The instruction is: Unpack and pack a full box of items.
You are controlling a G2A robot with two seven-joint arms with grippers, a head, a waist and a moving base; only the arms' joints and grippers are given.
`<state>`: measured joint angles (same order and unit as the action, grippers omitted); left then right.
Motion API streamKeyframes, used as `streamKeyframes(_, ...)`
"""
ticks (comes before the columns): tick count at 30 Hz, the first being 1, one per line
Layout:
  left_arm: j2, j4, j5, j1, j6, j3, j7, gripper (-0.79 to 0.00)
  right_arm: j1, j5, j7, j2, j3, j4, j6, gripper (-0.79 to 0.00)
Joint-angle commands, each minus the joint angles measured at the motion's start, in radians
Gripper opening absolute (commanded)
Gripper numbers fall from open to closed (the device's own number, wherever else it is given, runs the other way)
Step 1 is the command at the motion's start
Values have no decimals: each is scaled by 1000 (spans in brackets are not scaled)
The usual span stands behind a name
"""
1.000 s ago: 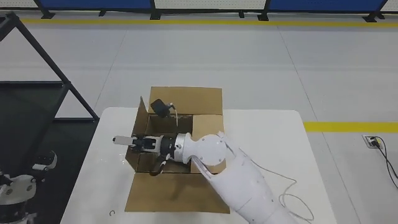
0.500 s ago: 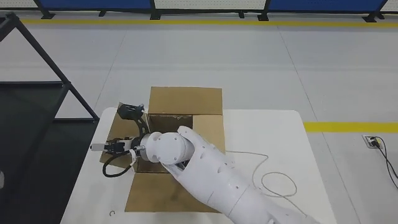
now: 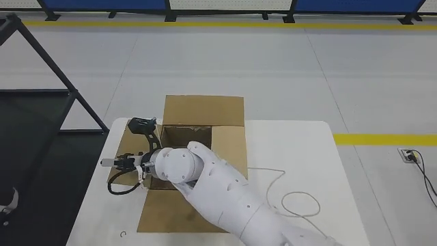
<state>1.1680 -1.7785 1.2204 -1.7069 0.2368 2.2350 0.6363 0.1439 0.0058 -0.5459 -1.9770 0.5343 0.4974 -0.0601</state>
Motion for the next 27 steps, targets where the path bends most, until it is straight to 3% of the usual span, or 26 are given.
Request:
streamKeyframes(1, 0, 0, 0, 0, 0, 0, 0, 0, 19, -8, 9, 1, 0, 9, 2, 0)
streamKeyframes(15, 0, 0, 0, 0, 0, 0, 0, 0, 41, -68, -4, -24, 7, -21, 93, 0)
streamKeyframes(27, 0, -2, -2, 0, -3, -2, -2, 0, 73, -113, 56, -16, 44, 45, 18, 0)
